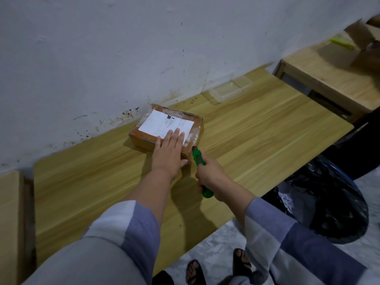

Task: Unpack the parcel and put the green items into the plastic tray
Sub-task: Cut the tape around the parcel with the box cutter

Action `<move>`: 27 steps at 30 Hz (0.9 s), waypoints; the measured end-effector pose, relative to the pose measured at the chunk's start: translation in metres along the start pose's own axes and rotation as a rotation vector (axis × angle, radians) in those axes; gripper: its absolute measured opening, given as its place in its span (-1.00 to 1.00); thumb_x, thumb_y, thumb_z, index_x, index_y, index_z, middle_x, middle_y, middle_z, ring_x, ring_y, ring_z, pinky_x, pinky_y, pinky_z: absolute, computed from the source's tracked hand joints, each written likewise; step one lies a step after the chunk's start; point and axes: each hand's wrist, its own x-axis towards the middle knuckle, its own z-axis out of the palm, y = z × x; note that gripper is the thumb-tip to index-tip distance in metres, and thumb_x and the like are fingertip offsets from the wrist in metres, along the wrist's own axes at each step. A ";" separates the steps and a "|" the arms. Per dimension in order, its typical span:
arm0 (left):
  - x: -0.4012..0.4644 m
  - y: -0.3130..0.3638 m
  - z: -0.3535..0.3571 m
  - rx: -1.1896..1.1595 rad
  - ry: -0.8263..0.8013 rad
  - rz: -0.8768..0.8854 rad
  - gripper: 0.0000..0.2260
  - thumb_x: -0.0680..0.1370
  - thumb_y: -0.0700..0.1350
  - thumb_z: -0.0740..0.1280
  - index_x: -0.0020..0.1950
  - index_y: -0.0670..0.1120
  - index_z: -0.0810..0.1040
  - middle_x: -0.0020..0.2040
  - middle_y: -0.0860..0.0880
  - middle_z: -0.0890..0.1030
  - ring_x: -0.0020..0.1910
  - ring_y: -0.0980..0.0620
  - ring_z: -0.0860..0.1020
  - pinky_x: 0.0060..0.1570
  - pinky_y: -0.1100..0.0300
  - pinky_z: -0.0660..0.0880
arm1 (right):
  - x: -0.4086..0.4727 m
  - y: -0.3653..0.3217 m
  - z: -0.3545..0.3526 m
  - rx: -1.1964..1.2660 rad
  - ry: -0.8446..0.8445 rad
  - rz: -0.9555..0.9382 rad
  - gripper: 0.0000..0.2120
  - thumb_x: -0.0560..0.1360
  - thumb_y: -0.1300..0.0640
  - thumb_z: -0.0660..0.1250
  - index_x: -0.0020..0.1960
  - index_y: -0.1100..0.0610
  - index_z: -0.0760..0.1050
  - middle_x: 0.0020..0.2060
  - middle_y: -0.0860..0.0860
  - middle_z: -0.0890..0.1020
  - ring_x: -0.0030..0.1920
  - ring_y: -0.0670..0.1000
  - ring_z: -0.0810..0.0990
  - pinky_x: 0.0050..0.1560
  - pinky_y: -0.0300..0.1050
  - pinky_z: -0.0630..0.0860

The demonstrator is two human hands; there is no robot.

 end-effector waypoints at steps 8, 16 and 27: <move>-0.003 -0.001 0.000 -0.057 0.006 0.003 -0.20 0.53 0.32 0.11 0.57 -0.05 -0.19 0.59 -0.02 -0.17 0.56 -0.03 -0.18 0.50 -0.08 -0.15 | 0.003 -0.001 -0.019 0.151 0.018 0.090 -0.37 0.51 0.39 -0.03 0.46 -0.12 0.23 -0.34 0.08 0.38 -0.44 0.02 0.29 -0.46 -0.10 0.30; -0.005 0.006 -0.005 -0.178 0.043 -0.063 -0.26 0.53 0.38 -0.12 0.58 -0.03 -0.07 0.59 0.02 -0.03 0.57 0.04 -0.10 0.52 -0.06 -0.12 | 0.041 -0.025 -0.030 0.145 0.103 0.084 -0.35 0.52 0.38 -0.03 0.49 -0.16 0.13 -0.29 0.03 0.37 -0.44 0.05 0.34 -0.44 -0.08 0.35; 0.004 0.019 -0.014 -0.205 0.067 -0.164 -0.45 0.63 0.19 -0.06 0.55 -0.04 0.13 0.57 0.00 0.15 0.55 -0.02 0.08 0.49 -0.13 0.01 | 0.052 -0.027 -0.026 0.139 0.133 0.061 -0.37 0.52 0.36 -0.01 0.49 -0.13 0.15 -0.27 0.00 0.38 -0.45 0.03 0.31 -0.50 -0.12 0.33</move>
